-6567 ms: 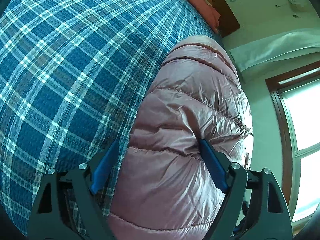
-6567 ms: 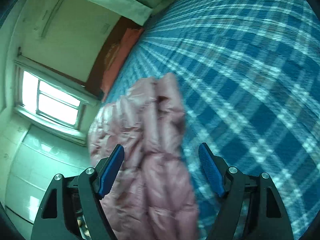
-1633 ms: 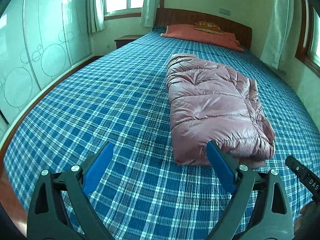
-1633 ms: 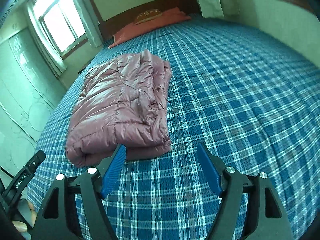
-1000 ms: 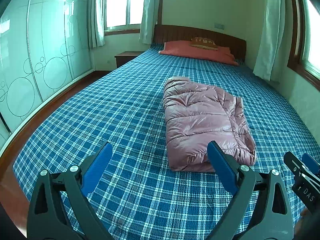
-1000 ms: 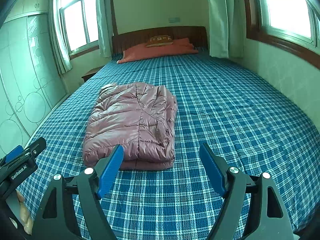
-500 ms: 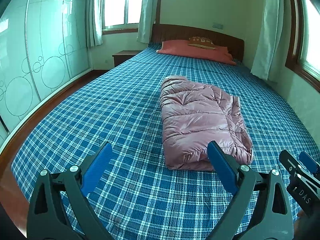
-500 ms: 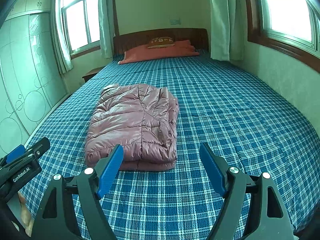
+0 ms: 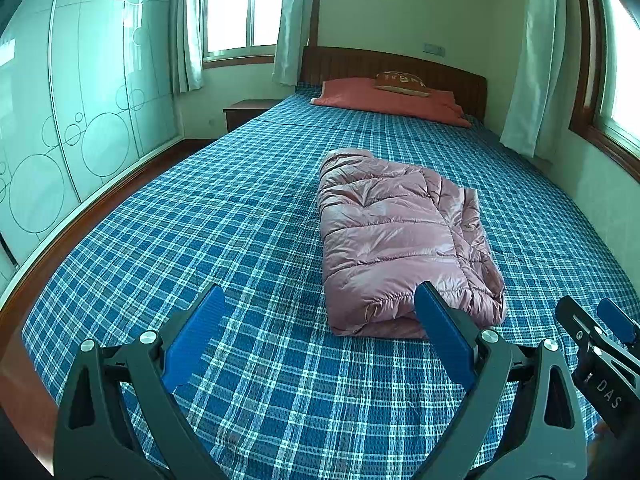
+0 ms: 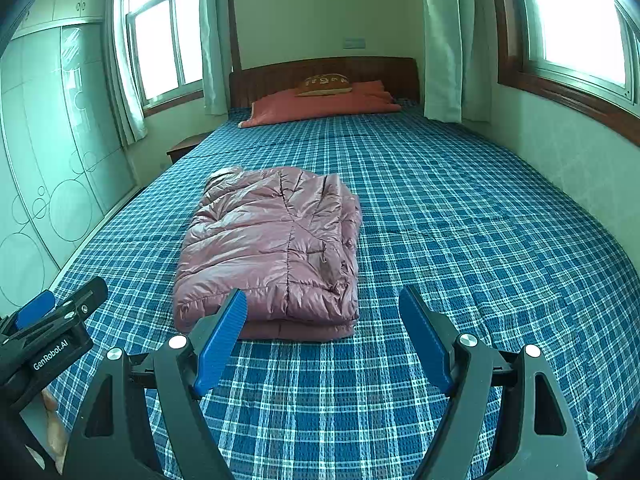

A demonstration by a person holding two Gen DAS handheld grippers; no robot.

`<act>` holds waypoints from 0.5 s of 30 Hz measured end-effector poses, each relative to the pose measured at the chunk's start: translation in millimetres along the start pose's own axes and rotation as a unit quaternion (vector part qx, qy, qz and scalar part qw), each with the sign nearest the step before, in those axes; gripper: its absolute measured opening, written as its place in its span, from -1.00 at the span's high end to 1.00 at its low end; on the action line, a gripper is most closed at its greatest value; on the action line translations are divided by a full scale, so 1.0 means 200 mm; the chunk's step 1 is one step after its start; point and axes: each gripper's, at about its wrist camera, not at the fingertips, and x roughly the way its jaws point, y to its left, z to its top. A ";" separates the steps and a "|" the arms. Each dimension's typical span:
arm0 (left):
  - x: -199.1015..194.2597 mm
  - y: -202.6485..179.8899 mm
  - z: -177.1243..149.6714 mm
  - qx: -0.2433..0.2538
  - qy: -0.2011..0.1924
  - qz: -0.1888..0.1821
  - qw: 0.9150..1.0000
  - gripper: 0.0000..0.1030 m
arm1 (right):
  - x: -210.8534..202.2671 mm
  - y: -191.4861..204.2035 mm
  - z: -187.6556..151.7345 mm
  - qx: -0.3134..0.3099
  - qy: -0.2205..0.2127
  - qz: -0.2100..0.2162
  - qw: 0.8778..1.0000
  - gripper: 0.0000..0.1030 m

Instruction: Fold large clothes

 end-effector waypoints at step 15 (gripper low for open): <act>0.01 0.00 -0.01 0.003 0.004 -0.004 1.000 -0.85 | 0.00 0.01 0.00 -0.004 0.001 0.004 1.000 -0.50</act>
